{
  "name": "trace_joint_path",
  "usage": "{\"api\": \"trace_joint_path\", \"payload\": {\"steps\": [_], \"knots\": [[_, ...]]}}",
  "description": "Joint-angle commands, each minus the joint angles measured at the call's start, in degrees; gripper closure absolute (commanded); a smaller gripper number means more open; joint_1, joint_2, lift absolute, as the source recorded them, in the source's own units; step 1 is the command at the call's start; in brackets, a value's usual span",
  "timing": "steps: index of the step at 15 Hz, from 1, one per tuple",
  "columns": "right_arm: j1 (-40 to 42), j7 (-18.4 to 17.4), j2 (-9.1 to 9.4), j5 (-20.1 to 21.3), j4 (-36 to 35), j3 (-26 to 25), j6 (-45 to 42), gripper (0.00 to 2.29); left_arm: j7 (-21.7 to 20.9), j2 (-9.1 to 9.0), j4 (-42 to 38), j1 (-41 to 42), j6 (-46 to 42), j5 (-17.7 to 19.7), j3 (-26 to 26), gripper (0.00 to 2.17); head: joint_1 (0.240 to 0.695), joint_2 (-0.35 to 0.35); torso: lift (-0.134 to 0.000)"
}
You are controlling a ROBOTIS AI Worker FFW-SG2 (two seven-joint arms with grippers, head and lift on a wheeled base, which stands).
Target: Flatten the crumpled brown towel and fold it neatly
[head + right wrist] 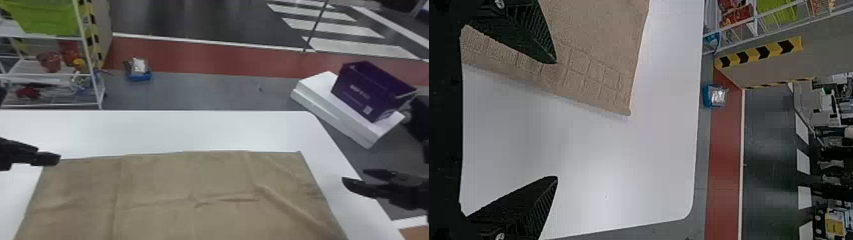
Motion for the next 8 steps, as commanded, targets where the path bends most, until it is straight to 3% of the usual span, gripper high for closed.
{"api": "trace_joint_path", "payload": {"steps": [1,6,8], "knots": [[-0.01,0.00,0.04,0.28,0.00,0.14,0.00,0.05,0.78,-0.12,1.19,-0.18,0.15,-1.18,-1.68,0.40,0.695,-0.214,-0.124],[-0.01,0.00,0.04,0.37,0.35,0.32,-0.35,0.05,5.00,-0.29,3.29,-0.10,-3.72,-5.40,-5.37,0.37,0.695,-0.216,-0.124],[-0.01,0.00,-0.05,0.37,0.62,0.58,-0.88,0.05,4.82,-0.47,4.35,-0.45,-5.65,-7.42,-6.16,0.37,0.695,-0.215,-0.124]]}}
